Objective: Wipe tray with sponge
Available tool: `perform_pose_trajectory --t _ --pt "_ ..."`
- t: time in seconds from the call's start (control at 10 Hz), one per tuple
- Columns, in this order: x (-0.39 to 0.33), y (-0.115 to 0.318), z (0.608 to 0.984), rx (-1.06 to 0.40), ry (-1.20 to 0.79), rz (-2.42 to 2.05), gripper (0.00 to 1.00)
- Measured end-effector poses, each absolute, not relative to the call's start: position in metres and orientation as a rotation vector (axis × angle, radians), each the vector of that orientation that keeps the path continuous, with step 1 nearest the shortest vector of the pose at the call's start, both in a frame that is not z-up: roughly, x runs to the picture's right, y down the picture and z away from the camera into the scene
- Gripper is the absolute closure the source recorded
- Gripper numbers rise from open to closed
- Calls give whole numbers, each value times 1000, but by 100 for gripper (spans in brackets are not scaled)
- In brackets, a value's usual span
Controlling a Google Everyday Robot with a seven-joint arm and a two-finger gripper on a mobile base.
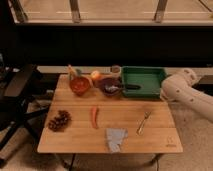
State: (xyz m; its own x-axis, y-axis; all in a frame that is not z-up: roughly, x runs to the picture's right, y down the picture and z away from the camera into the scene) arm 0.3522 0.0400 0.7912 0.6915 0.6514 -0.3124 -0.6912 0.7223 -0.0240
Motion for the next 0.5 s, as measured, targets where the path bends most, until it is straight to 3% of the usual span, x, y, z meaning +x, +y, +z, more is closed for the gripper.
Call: perform_pose_trajectory --t 0.5 --pt "323 -31 857 -177 78 660 100"
